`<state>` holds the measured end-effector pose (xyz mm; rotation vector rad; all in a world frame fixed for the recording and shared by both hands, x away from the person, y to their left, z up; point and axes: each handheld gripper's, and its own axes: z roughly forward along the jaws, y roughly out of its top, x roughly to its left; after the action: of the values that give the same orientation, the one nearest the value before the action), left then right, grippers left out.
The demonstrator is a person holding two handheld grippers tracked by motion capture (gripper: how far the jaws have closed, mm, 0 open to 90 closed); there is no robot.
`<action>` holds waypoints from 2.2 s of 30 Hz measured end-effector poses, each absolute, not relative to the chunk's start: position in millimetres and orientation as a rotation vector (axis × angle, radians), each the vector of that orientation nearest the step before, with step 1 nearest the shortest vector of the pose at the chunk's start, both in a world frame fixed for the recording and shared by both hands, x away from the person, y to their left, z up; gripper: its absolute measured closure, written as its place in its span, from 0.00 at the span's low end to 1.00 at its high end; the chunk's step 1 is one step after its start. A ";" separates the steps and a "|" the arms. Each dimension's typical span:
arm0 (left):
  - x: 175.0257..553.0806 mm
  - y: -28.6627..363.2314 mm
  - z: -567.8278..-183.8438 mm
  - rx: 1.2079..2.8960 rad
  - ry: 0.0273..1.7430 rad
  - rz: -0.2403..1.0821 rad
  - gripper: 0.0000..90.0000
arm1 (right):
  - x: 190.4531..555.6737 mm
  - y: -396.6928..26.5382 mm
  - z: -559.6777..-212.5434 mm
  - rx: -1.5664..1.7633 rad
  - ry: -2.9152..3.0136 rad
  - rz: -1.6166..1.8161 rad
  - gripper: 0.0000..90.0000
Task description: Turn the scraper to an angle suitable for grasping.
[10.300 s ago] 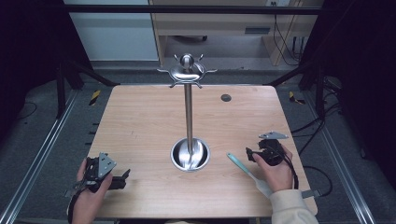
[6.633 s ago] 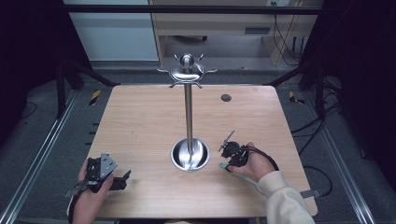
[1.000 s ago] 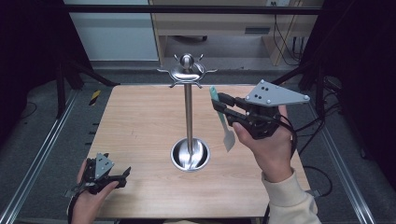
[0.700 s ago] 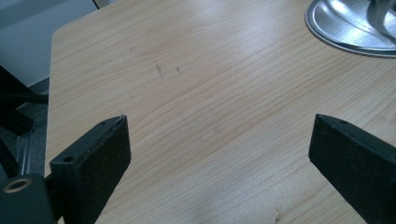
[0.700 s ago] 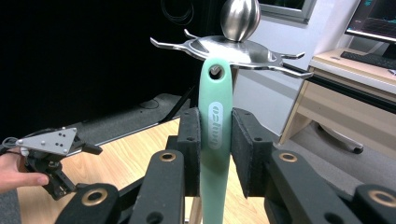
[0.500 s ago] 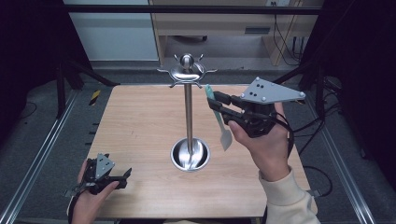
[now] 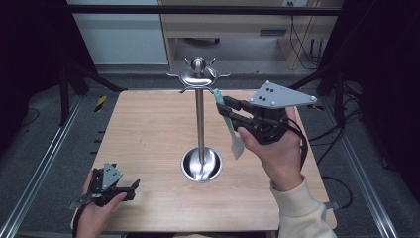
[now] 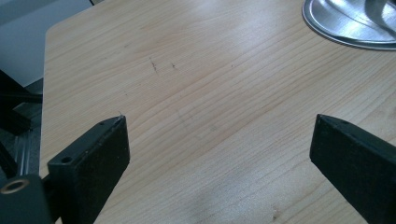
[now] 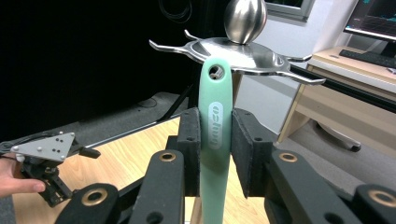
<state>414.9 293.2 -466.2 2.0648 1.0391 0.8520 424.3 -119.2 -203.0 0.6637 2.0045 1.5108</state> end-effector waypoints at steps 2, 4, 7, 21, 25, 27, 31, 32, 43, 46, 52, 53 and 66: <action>414.9 293.1 -466.4 2.066 1.039 0.852 0.05 | 424.6 -118.7 -203.5 0.665 2.008 1.505 0.82; 414.9 292.9 -466.6 2.067 1.040 0.852 0.05 | 424.8 -118.4 -203.6 0.666 2.011 1.503 0.82; 414.9 292.9 -466.4 2.069 1.038 0.850 0.05 | 425.1 -116.4 -203.9 0.662 2.019 1.500 0.82; 415.1 292.6 -466.5 2.070 1.035 0.849 0.05 | 430.0 -111.9 -206.8 0.678 2.022 1.479 0.82; 415.1 292.8 -466.4 2.071 1.035 0.848 0.05 | 432.0 -110.9 -208.6 0.684 2.019 1.479 0.82; 415.0 292.7 -466.3 2.070 1.036 0.850 0.05 | 432.8 -110.0 -209.0 0.685 2.018 1.480 0.82; 415.1 292.8 -466.4 2.071 1.035 0.848 0.05 | 434.4 -108.9 -209.4 0.690 2.015 1.488 0.82; 415.1 292.8 -466.4 2.072 1.035 0.847 0.05 | 434.9 -108.5 -209.5 0.692 2.014 1.489 0.82; 415.2 292.2 -466.7 2.071 1.034 0.846 0.05 | 439.1 -104.9 -211.7 0.702 2.000 1.501 0.82; 415.1 291.9 -466.9 2.075 1.034 0.846 0.05 | 440.0 -104.7 -212.9 0.704 1.999 1.504 0.82; 415.3 292.1 -466.9 2.074 1.035 0.842 0.05 | 439.8 -105.1 -215.2 0.701 1.983 1.518 0.82; 415.3 292.2 -466.8 2.073 1.036 0.842 0.05 | 439.6 -105.3 -215.8 0.700 1.981 1.522 0.82; 415.0 294.2 -466.2 2.066 1.041 0.843 0.05 | 440.2 -105.6 -218.4 0.700 1.964 1.543 0.82</action>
<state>415.0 294.2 -466.2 2.0662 1.0412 0.8434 440.2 -105.6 -218.4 0.7003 1.9637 1.5435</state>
